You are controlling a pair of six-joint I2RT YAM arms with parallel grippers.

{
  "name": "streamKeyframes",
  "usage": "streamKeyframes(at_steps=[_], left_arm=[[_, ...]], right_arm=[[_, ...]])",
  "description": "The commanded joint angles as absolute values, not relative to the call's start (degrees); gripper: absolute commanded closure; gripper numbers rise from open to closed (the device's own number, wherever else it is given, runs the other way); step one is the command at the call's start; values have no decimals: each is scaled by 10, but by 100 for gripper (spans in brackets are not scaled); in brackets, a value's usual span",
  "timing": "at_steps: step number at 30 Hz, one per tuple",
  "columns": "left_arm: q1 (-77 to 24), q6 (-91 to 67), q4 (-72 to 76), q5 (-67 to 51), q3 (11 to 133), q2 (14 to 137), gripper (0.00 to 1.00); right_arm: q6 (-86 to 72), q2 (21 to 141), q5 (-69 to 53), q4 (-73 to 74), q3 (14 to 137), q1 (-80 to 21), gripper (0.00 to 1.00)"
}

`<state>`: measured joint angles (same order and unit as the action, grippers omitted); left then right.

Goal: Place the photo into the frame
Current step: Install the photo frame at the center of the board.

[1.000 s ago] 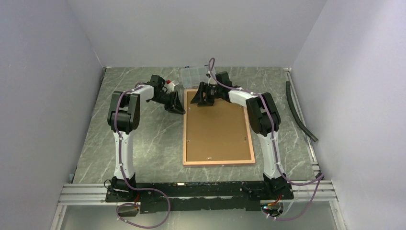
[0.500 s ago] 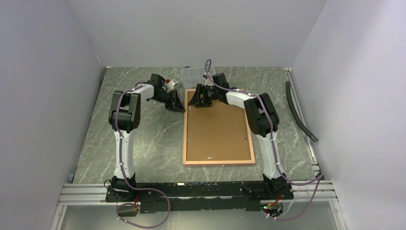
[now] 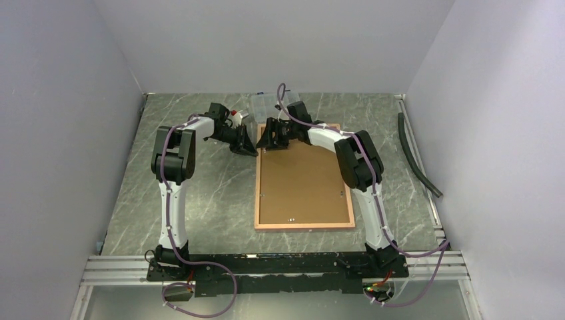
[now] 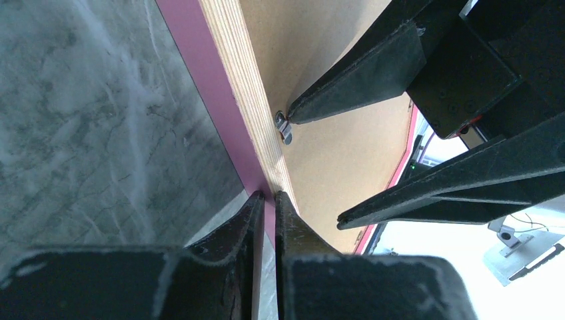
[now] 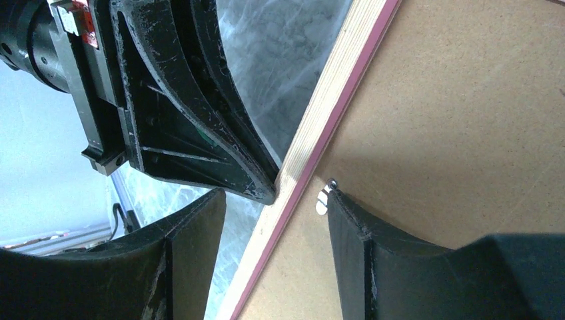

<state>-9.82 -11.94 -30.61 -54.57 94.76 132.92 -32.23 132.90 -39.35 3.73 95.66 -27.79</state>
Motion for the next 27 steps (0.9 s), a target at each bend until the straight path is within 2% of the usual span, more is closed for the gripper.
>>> streamKeyframes(at_steps=[1,17,22,27], left_arm=[[-105,-107,-250,-487,935,1355,90],[-108,-108,-242,-485,926,1351,91],[-111,-109,-247,-495,923,1347,91],[-97,-73,-318,-511,909,1303,90]], right_arm=[[-304,1347,-367,84,964,-289,39],[-324,1340,-378,92,957,-300,40],[-353,1369,-423,68,988,-315,40],[-381,1371,-466,28,996,-324,38]])
